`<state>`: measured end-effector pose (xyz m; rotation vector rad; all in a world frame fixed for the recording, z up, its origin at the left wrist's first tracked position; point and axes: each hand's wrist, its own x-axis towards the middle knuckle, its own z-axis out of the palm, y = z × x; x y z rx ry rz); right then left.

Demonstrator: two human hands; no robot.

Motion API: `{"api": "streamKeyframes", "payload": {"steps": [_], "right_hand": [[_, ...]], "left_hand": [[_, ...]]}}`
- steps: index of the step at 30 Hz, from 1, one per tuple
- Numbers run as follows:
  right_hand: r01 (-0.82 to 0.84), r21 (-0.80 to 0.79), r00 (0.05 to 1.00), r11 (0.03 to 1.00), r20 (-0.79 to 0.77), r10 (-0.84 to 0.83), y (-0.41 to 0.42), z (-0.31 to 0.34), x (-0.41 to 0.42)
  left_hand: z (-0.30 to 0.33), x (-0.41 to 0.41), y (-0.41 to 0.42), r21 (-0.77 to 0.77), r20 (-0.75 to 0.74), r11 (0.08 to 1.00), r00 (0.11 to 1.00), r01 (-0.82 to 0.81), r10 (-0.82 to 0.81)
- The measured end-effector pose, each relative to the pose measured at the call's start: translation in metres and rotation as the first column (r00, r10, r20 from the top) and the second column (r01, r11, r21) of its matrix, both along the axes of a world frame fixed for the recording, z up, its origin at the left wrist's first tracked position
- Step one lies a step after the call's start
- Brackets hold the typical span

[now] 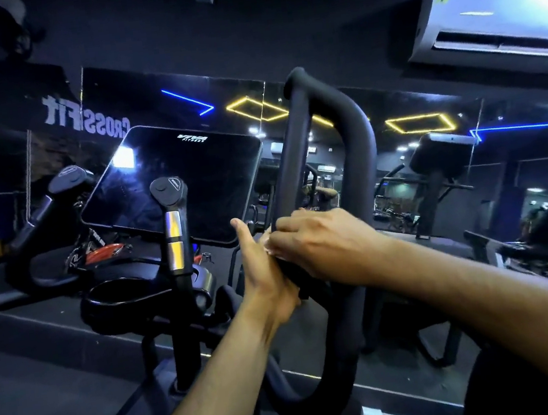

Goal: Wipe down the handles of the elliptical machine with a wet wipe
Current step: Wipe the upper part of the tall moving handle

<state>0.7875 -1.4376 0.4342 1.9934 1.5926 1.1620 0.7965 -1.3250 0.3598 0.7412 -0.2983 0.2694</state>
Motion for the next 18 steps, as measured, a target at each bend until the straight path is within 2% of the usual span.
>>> {"api": "streamKeyframes", "payload": {"steps": [2,5,9,12,15,18], "right_hand": [[-0.001,0.027,0.999,1.000,0.039,0.000,0.002,0.017,0.005],[0.018,0.166,0.999,0.986,0.028,-0.023,0.009,0.044,0.012],[-0.012,0.273,0.999,0.962,-0.037,0.023,0.014,0.034,0.018],[-0.012,0.244,0.996,0.970,-0.084,0.033,0.014,-0.001,0.012],[-0.025,0.206,0.996,0.978,-0.078,0.042,0.006,-0.023,0.006],[-0.041,0.070,0.998,0.997,-0.036,0.043,-0.013,-0.035,-0.001]], "left_hand": [[0.001,0.000,-0.002,-0.036,0.046,0.999,0.999,-0.003,0.005],[0.003,-0.002,-0.006,-0.095,0.085,0.995,0.996,0.029,-0.021],[0.000,0.001,-0.003,-0.052,0.090,0.999,0.996,0.014,-0.009],[-0.006,0.007,0.007,-0.008,0.048,1.000,0.999,0.009,-0.009],[-0.011,0.006,0.017,0.032,0.021,0.996,0.996,0.080,-0.081],[-0.015,0.002,0.020,0.014,0.037,0.994,0.993,0.110,-0.111]]}}
